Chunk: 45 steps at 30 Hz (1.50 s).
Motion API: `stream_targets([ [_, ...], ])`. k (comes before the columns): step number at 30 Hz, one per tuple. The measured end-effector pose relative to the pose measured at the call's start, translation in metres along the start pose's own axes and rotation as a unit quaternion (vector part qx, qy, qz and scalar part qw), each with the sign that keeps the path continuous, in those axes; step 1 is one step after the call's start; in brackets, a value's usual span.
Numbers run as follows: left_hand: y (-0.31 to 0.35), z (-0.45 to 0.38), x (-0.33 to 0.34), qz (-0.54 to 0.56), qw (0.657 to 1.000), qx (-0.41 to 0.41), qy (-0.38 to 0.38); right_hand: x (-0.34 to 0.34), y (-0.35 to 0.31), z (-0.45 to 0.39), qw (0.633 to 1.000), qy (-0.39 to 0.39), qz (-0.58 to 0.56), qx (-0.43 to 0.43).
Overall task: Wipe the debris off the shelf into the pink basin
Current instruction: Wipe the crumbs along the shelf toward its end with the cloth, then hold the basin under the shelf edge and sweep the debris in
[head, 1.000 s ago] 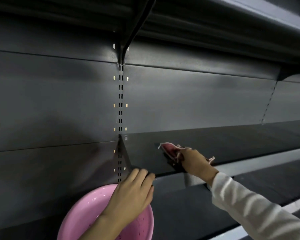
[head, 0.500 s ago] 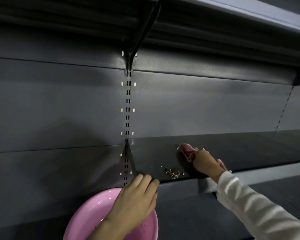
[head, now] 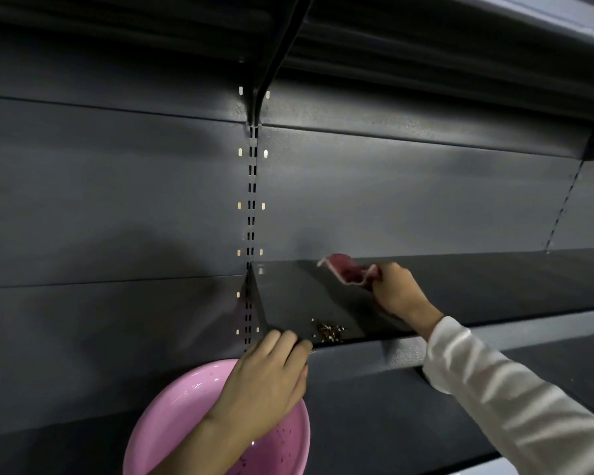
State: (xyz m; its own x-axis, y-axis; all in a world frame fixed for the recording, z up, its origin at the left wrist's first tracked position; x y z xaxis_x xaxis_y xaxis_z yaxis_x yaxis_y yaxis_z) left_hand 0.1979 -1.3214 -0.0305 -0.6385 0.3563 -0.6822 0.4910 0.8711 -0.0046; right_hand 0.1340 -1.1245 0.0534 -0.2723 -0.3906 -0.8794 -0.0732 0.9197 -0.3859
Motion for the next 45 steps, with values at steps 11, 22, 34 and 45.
stream_targets([
  [11,0.002,0.0,0.0,-0.007,1.0,-0.006,-0.003,0.03,-0.02,0.029,0.987,-0.091,0.061,-0.12],
  [22,-0.015,0.052,0.021,0.049,0.996,0.021,0.07,0.031,-0.017,0.033,0.985,-0.068,0.022,-0.155],
  [34,-0.126,0.196,0.079,-0.059,0.726,-0.63,-0.269,0.036,-0.011,0.03,0.988,-0.051,0.025,-0.141],
  [45,-0.126,0.189,0.091,0.316,0.494,-0.795,-0.153,0.042,-0.01,0.021,0.991,-0.059,0.073,-0.091],
])
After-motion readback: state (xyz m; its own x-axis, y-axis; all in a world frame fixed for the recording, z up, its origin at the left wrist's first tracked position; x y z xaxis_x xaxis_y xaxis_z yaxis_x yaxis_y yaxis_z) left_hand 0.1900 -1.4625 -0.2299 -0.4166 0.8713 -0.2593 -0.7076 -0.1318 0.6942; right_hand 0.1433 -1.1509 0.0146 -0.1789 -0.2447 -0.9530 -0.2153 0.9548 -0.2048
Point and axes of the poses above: each hand's wrist, its own z-axis away from the middle knuckle, its own x-axis out of the palm, y = z × x, the point moved 1 cm from there along -z, towards the middle knuckle, and after that the axes turned 12 degrees about -x, right-handed, at the moved point
